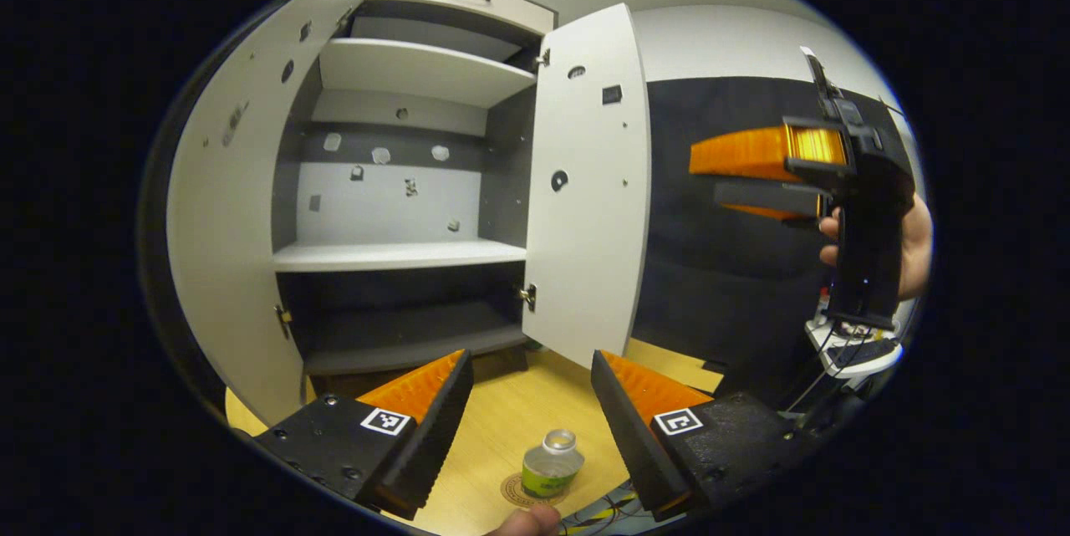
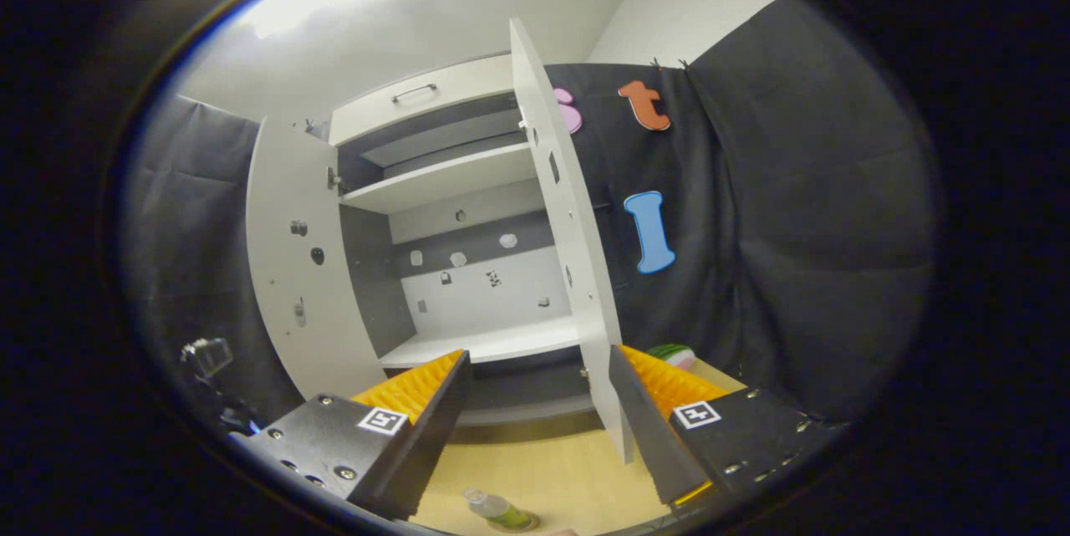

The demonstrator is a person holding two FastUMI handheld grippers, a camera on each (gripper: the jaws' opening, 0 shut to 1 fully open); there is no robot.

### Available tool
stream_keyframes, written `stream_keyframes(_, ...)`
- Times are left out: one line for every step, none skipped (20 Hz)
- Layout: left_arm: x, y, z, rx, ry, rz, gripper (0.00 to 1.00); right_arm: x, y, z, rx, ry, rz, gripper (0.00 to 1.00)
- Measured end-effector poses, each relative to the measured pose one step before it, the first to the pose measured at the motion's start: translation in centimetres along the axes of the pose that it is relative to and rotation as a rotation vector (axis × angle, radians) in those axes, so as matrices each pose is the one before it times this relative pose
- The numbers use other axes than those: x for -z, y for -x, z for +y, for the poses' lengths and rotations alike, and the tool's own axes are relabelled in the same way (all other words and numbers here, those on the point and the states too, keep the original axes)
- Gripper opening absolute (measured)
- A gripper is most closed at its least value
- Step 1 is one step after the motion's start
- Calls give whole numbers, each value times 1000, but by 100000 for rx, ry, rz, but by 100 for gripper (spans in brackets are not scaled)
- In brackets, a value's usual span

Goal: Grasp the bottle in the cabinet with the left hand and place it on the coaster, then close the right door with the right hand and the left door with the left hand.

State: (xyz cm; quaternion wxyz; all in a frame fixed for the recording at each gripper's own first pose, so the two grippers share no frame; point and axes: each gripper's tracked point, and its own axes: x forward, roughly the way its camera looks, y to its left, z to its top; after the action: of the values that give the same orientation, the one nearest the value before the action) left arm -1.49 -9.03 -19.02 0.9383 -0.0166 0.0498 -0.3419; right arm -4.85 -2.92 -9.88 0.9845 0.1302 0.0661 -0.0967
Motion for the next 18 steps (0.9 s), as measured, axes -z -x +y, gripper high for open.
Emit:
stream_keyframes(-550, 241, -433, -122, -1523, 1167, 90, -450, -217, -821, 393, 84, -73, 99)
stream_keyframes(-861, 209, -348, 339, -839, -124, 90, -447, -201, -775, 129, -473, 132, 99)
stream_keyframes(-864, 218, -112, -630, 21, 522, 90, -136, -48, -401, -818, -375, 568, 99)
stream_keyframes(-845, 190, -164, -542, -7, -429, 90, -368, -173, -623, -601, 46, 115, 99)
stream_keyframes(-1024, 151, -124, -1028, -372, -1029, 90, -128, -165, -912, -46, 523, 498, 99)
stream_keyframes(-1166, 180, 183, -2209, -704, -1477, 90, -230, -100, -1019, 576, 829, 349, 99)
stream_keyframes(-932, 163, 300, -2149, -1008, -1270, 90, -484, -38, -1355, 1540, 710, -719, 100)
stream_keyframes(-1098, 105, 295, -2157, -867, -1105, 90, -804, -115, -1408, 1285, 487, -1341, 100)
stream_keyframes(-973, 116, 465, -2958, 487, -916, 90, -750, 101, -1211, 1267, 381, -1303, 99)
stream_keyframes(-914, 175, 565, -3145, 1813, -49, 90, -1000, -54, -1312, 1253, 285, -1691, 99)
stream_keyframes(-735, 299, 464, -2725, 2369, -184, 90, -904, -29, -1261, 837, 566, -1474, 99)
stream_keyframes(-973, 237, 461, -2311, 3323, -358, 90, -947, -223, -1409, 1163, 931, -1420, 99)
stream_keyframes(-625, 286, 340, -1973, 2250, 794, 90, -833, -492, -1695, 2238, 1214, -899, 95)
stream_keyframes(-337, 398, 508, -2130, 790, 1840, 90, -767, -535, -1658, 2013, 1782, -242, 100)
stream_keyframes(-614, 482, 592, -2444, -598, 274, 90, -220, -295, -1198, 840, 2589, 1196, 99)
stream_keyframes(-681, 649, 654, -2397, -1697, -620, 91, -231, -544, -1117, 64, 2581, 1505, 99)
stream_keyframes(-964, 530, 587, -2393, -1538, -2617, 91, -214, -488, -1210, 573, 2189, 1452, 99)
stream_keyframes(-918, 474, 565, -2327, -1431, -2516, 90, -268, -550, -1597, 1568, 1991, 488, 100)
